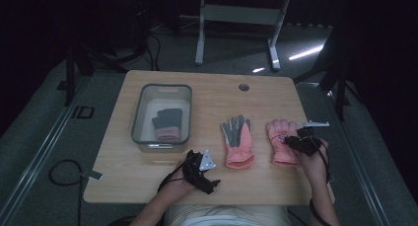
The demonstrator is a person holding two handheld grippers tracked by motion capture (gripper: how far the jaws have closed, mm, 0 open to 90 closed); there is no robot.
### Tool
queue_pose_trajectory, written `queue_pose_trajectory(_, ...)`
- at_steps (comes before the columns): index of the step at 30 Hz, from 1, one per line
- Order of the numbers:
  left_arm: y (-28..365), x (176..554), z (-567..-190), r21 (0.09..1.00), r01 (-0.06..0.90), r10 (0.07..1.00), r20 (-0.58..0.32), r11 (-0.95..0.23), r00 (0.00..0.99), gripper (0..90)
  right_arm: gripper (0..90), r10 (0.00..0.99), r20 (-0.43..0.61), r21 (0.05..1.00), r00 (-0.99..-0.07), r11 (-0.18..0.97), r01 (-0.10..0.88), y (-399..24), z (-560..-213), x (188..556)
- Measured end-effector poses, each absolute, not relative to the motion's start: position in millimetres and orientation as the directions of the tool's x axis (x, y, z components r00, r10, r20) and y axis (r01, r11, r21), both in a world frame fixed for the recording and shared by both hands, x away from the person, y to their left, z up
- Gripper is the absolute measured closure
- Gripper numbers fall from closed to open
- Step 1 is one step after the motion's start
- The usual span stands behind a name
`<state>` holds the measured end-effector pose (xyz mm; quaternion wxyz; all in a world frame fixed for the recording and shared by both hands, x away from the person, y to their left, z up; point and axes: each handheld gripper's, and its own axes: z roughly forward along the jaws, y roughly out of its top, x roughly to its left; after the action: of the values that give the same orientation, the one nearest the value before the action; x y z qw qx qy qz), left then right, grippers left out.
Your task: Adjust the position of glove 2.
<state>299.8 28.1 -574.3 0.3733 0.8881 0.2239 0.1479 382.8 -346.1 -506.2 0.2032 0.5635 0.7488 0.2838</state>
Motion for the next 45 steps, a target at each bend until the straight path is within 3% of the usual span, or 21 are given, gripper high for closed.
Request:
queue_pose_trajectory(5,28,300,-574,0.730,0.279,0.505,0.104,-0.624,0.857,0.5,66.3,0.917,-0.011,0.697,-0.399,0.293,0.654,-353,-490,381)
queue_pose_trajectory(11,28,300,-574,0.730,0.284,0.507,0.099,-0.622,0.856,0.5,61.1,0.866,-0.025,0.677,-0.499,0.382,0.629,-357,-485,387)
queue_pose_trajectory(21,29,300,-574,0.731,0.286,0.511,0.099,-0.620,0.854,0.5,58.9,0.877,-0.050,0.613,-0.478,0.404,0.678,-357,-516,401)
queue_pose_trajectory(32,28,300,-574,0.731,0.285,0.508,0.097,-0.620,0.856,0.5,80.7,0.905,-0.027,0.604,-0.424,0.353,0.715,-351,-526,400)
queue_pose_trajectory(45,29,301,-574,0.729,0.286,0.505,0.094,-0.621,0.858,0.5,86.1,0.938,-0.042,0.657,-0.344,0.285,0.697,-343,-497,387)
